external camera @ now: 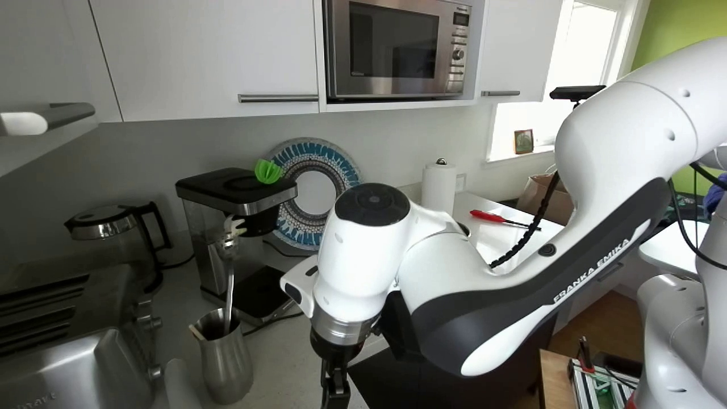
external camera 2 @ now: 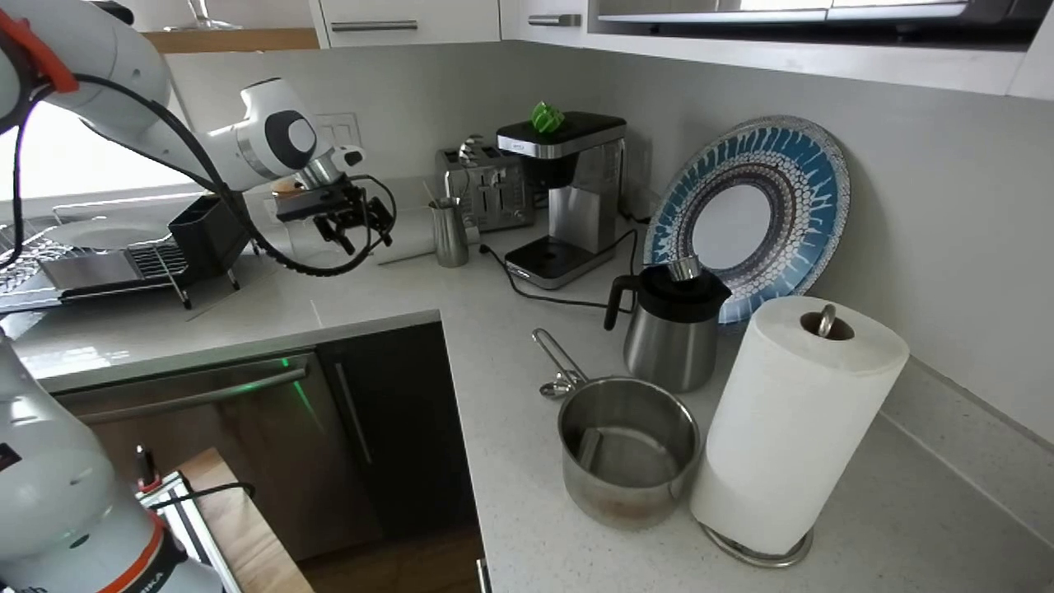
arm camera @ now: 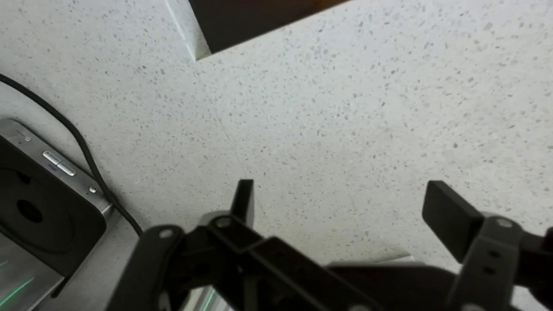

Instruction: Put the white paper on the left in the silver cup

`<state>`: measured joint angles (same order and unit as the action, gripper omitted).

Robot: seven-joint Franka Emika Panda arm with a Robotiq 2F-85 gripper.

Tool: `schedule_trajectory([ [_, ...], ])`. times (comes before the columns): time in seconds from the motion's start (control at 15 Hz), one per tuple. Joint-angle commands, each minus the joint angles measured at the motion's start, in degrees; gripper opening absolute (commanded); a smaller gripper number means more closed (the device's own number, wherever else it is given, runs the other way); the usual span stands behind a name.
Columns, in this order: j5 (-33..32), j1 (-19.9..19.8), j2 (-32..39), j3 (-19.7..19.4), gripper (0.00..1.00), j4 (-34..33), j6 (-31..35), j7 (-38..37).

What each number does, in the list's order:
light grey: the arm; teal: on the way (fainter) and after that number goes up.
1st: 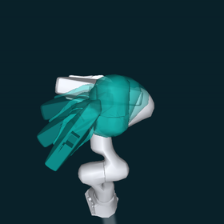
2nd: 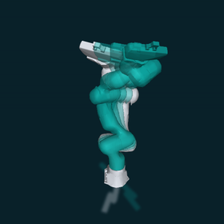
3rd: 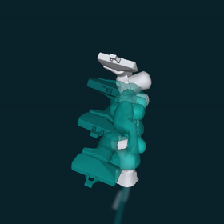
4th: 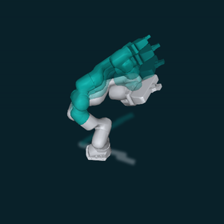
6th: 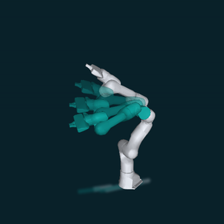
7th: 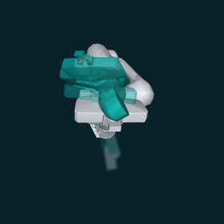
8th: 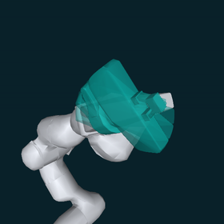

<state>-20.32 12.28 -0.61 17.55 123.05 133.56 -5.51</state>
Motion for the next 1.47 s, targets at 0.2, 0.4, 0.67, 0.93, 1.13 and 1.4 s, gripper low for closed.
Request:
schedule_trajectory([
  [0.2, -15.35, 5.39, 12.88, -1.17, 1.00, -8.92, 0.22, -9.03],
  [0.4, -19.22, 8.35, 16.77, -1.73, 1.00, -12.94, 3.28, -12.10],
  [0.67, -16.07, 9.03, 16.07, -2.12, 1.00, -12.18, 5.71, -9.78],
  [0.93, -21.82, 11.53, 19.63, -5.18, 1.00, -15.56, 5.25, -16.68],
  [1.13, -23.43, 12.77, 22.41, -6.07, 1.00, -18.07, 4.24, -17.12],
  [1.4, -22.37, 14.34, 25.90, -6.25, 1.00, -21.84, 2.75, -14.71],
])
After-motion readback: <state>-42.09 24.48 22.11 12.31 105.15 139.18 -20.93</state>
